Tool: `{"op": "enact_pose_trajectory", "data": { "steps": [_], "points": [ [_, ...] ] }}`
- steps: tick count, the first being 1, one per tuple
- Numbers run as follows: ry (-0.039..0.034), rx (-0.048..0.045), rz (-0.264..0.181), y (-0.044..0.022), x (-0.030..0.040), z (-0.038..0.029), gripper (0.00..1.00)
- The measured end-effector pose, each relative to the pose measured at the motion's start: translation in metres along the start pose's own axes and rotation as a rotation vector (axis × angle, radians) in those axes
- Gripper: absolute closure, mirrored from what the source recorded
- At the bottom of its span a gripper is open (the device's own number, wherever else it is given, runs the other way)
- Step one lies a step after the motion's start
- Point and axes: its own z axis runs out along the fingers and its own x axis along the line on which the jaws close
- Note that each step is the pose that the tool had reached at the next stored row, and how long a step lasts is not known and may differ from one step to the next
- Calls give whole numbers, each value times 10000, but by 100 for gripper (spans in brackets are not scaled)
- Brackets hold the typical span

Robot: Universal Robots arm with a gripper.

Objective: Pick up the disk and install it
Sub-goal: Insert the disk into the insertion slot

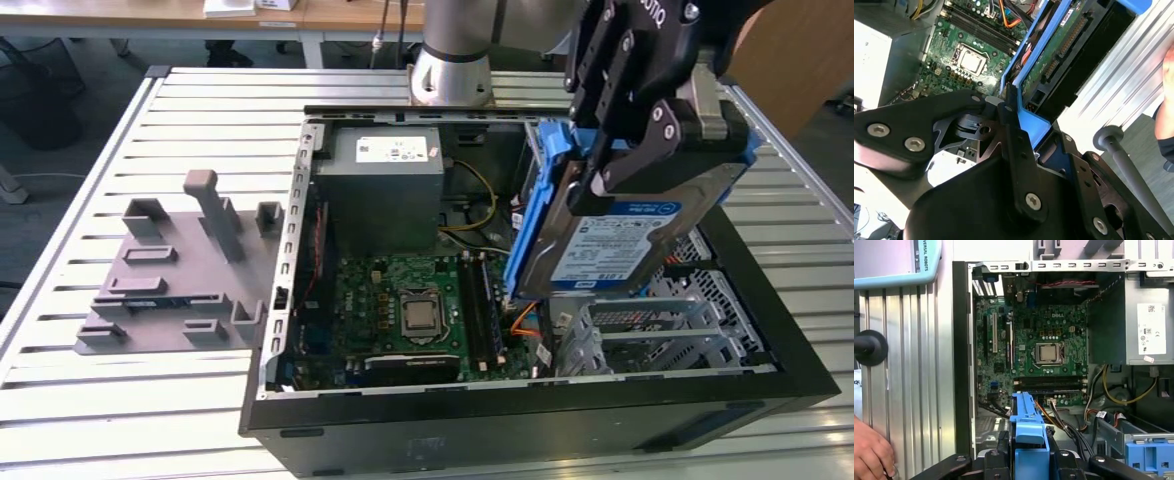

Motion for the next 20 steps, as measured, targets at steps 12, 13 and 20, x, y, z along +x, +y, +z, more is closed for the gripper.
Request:
{"op": "enact_pose_trajectory", "data": {
  "steps": [12, 13, 20],
  "points": [
    [1, 0, 1, -149, 84, 48, 64],
    [1, 0, 0, -173, 85, 52, 64],
    [-1, 0, 1, -344, 81, 82, 64]
  ]
}}
